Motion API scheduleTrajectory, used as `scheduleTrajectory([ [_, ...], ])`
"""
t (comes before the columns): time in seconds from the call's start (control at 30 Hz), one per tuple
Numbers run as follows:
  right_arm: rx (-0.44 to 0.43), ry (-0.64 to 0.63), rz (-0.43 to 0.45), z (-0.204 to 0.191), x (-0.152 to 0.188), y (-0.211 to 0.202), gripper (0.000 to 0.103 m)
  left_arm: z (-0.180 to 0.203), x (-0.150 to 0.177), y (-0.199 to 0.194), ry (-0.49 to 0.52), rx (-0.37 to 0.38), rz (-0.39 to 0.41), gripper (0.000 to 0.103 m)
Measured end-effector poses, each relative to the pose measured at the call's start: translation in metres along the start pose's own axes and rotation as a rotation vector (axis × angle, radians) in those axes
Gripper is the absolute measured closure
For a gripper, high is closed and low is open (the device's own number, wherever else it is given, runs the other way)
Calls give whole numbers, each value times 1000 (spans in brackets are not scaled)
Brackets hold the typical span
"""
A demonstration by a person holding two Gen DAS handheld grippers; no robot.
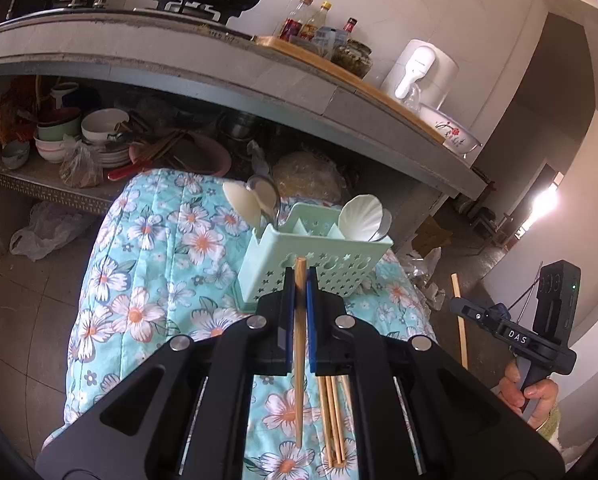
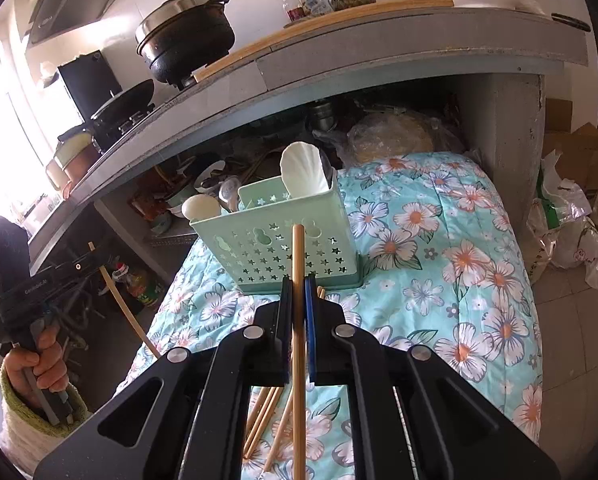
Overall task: Organize utensils
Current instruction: 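Drop the chopstick into the green holder with the left tool while the right lifts its chopstick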
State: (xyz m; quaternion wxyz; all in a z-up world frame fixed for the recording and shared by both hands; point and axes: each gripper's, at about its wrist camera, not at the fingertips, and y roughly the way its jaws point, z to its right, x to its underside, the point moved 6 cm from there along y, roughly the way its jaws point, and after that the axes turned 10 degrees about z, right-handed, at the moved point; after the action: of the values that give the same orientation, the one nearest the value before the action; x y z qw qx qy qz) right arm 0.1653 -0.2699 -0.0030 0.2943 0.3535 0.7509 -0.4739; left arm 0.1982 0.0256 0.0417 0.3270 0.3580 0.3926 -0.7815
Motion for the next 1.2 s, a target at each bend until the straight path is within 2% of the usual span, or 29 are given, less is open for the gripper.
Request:
scheduleTrajectory([
  [0.2,-19,5,28,-3,-5,-11,97,26,-40,-10,38,56,91,99],
  [0.4,-39,9,8,-4,1,-9,97,50,-108,-14,59,78,237,99],
  [0.5,-46,16,6,-1,1,-8,97,56,-138,-7,71,57,315,99],
  [0.63,-67,32,-5,2,0,-6,97,57,-163,18,74,25,365,99],
  [0.87,-91,64,-18,10,-3,-7,97,45,-166,81,51,-22,371,98],
  [1.0,-95,65,-10,13,-6,-10,97,41,-156,110,96,-69,364,98],
  [1.2,-82,79,-27,19,-1,-5,97,36,-127,156,94,-68,267,98],
])
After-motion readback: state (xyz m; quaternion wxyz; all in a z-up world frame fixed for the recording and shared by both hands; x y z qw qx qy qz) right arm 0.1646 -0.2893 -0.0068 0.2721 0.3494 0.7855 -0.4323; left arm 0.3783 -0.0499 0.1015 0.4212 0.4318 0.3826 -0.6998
